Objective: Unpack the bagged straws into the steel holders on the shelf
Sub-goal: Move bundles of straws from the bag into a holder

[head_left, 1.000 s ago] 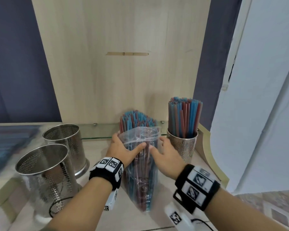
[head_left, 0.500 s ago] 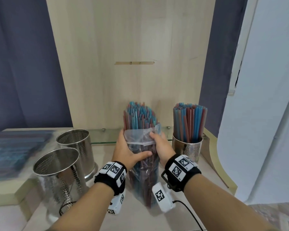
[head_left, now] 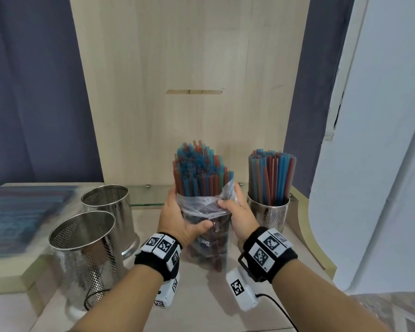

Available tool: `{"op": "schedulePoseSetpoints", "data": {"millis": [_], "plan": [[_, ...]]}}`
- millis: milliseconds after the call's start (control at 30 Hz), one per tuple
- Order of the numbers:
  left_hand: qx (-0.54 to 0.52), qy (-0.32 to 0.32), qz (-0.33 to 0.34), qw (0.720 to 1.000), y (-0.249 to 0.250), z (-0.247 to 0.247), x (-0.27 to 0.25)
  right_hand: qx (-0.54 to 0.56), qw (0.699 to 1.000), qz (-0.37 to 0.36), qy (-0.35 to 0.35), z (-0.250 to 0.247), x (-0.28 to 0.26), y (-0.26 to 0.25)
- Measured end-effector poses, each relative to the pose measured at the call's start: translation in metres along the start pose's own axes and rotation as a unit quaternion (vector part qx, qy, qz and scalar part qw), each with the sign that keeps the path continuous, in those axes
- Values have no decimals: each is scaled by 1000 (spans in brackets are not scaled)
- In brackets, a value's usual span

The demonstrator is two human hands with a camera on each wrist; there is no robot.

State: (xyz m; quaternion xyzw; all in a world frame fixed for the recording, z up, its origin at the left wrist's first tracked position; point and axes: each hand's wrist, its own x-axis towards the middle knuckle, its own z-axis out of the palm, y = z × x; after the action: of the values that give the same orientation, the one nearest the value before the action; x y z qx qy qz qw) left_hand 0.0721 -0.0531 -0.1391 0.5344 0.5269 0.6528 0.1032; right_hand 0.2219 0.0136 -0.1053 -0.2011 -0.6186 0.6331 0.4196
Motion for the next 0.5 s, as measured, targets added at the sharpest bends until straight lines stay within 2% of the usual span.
{"op": "schedulePoseSetpoints", "data": {"millis": [100,200,333,400,500], "plan": [[53,-9,12,998,5,3,-3,35,999,32,19,-3,-2,10],[187,17,16,982,2,2,0,49,996,73,21,-8,-4,18],[135,5,-38,990,-1,-1,2,9,996,85,-14,-13,-4,18],[122,14,-58,991,-5,-4,1,-60,997,57,-7,-9,-4,15],[118,40,-53,991,-12,-8,0,-132,991,-21,21,-1,-5,4]]}}
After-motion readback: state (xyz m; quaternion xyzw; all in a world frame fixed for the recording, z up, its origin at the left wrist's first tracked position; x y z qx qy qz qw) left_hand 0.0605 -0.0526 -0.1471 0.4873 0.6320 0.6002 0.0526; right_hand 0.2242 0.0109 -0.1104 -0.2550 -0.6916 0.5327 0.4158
